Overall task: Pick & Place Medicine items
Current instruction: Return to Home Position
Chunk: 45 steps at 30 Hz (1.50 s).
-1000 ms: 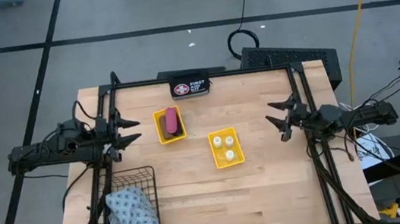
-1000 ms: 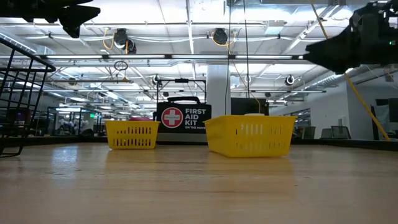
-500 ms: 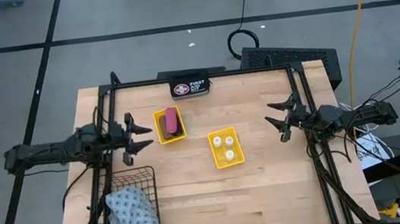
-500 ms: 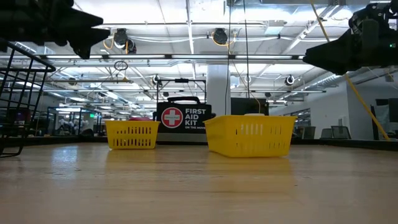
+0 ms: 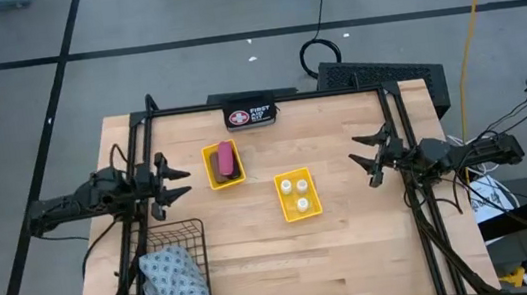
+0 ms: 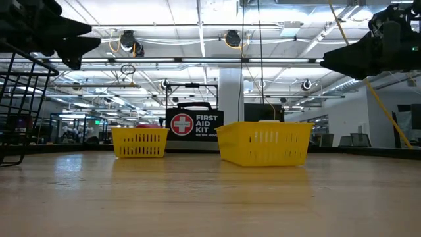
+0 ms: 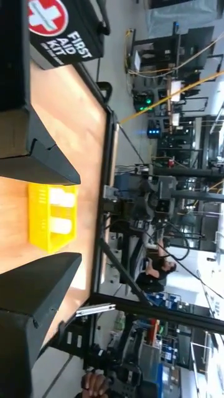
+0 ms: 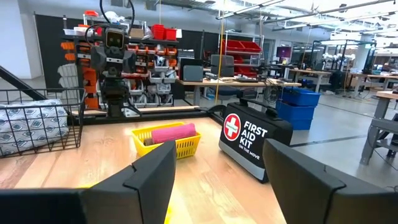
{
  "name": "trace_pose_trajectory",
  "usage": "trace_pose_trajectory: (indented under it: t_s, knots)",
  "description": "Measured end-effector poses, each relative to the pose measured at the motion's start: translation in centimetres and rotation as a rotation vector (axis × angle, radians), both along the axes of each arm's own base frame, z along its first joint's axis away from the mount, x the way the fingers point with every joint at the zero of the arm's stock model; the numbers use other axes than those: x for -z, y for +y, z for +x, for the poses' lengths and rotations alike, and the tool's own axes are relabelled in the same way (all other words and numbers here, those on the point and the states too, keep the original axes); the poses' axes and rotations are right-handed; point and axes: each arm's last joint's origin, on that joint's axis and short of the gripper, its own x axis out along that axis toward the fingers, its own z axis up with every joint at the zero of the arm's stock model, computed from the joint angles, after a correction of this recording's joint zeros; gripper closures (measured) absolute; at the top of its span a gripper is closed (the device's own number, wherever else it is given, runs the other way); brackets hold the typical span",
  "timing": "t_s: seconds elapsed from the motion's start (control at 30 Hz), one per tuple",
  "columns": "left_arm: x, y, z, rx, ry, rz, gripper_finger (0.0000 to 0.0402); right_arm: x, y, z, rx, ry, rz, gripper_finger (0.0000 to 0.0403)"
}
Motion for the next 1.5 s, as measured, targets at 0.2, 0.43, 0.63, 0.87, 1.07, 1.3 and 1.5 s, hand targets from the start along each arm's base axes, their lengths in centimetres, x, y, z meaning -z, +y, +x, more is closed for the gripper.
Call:
trace_pose_trajectory:
  t_s: [0.2, 0.43, 0.63, 0.87, 1.07, 1.3, 1.5]
  knots:
    - [0.4, 0.2, -0.1, -0.067, 0.031, -0.007, 0.0204, 0.0, 0.0, 0.0, -0.002, -0.01, 0.02, 0.0176]
    - [1.9, 0.3, 0.5, -0.096, 0.011, -0.021, 0.0204, 0.0, 0.1, 0.0, -0.033, -0.011, 0.021, 0.017]
    - [3.2, 0.3, 0.8, -0.093, 0.03, -0.047, 0.0204, 0.0, 0.1, 0.0, -0.031, -0.01, 0.021, 0.0173]
    - [3.3, 0.3, 0.8, -0.094, 0.048, -0.012, 0.0204, 0.3, 0.1, 0.1, -0.024, 0.05, -0.058, 0.0175]
    - [3.3, 0.4, 0.8, -0.102, 0.05, 0.005, 0.0203, 0.1, 0.1, 0.1, -0.023, 0.034, -0.054, 0.0172]
    - [3.3, 0.4, 0.8, -0.104, 0.043, -0.003, 0.0203, 0.1, 0.1, 0.1, -0.022, 0.032, -0.054, 0.0176]
    - [3.3, 0.4, 0.8, -0.105, 0.042, -0.004, 0.0204, 0.1, 0.1, 0.1, -0.022, 0.03, -0.054, 0.017]
